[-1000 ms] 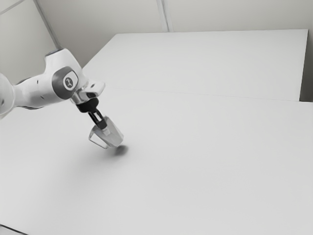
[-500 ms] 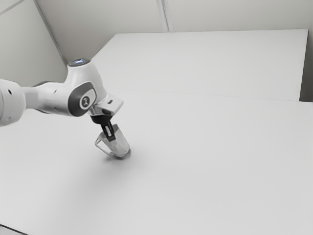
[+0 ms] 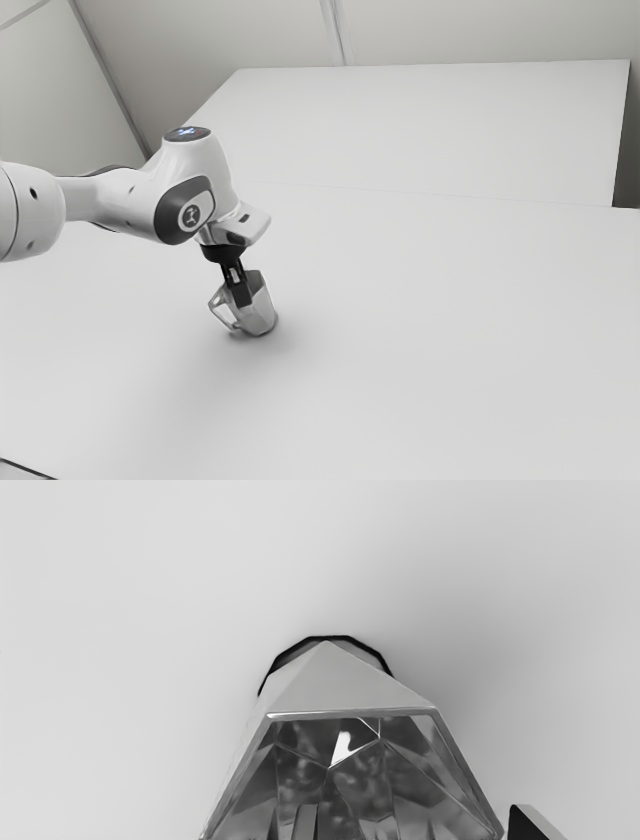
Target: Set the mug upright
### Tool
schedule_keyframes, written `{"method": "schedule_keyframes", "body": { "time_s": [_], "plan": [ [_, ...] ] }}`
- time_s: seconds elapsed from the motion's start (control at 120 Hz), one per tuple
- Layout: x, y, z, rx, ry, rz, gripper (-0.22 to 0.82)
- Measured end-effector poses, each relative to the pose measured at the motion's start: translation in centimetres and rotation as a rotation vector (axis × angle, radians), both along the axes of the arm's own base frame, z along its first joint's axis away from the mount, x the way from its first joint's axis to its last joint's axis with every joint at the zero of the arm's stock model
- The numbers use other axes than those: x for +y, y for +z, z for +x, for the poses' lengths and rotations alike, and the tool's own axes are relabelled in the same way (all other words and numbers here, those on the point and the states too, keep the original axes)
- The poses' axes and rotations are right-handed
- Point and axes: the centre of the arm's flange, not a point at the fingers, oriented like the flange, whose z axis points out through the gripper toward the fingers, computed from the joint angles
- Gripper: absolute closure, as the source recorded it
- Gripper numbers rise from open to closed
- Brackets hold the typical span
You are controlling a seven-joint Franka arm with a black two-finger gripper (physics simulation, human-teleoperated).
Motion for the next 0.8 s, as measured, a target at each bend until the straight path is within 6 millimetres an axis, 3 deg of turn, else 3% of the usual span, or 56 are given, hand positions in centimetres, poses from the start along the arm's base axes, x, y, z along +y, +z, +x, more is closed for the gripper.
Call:
{"method": "schedule_keyframes", "body": {
  "time_s": [0.125, 0.2, 0.317, 0.367, 0.433, 0.533, 0.8],
  "plan": [
    [0.9, 0.7, 0.0, -0.01, 0.027, 0.007, 0.12],
    [1.8, 2.1, -0.1, -0.033, 0.05, 0.018, 0.09],
    [6.1, 5.3, -0.5, -0.078, 0.149, 0.043, 0.05],
    [7.0, 6.2, -0.5, -0.09, 0.175, 0.046, 0.04],
    [7.0, 7.3, -0.2, -0.103, 0.191, 0.045, 0.03],
    [6.8, 11.4, 1.3, -0.135, 0.254, 0.042, 0.02],
    [6.3, 16.8, 1.9, -0.114, 0.509, -0.01, 0.01]
  ]
}}
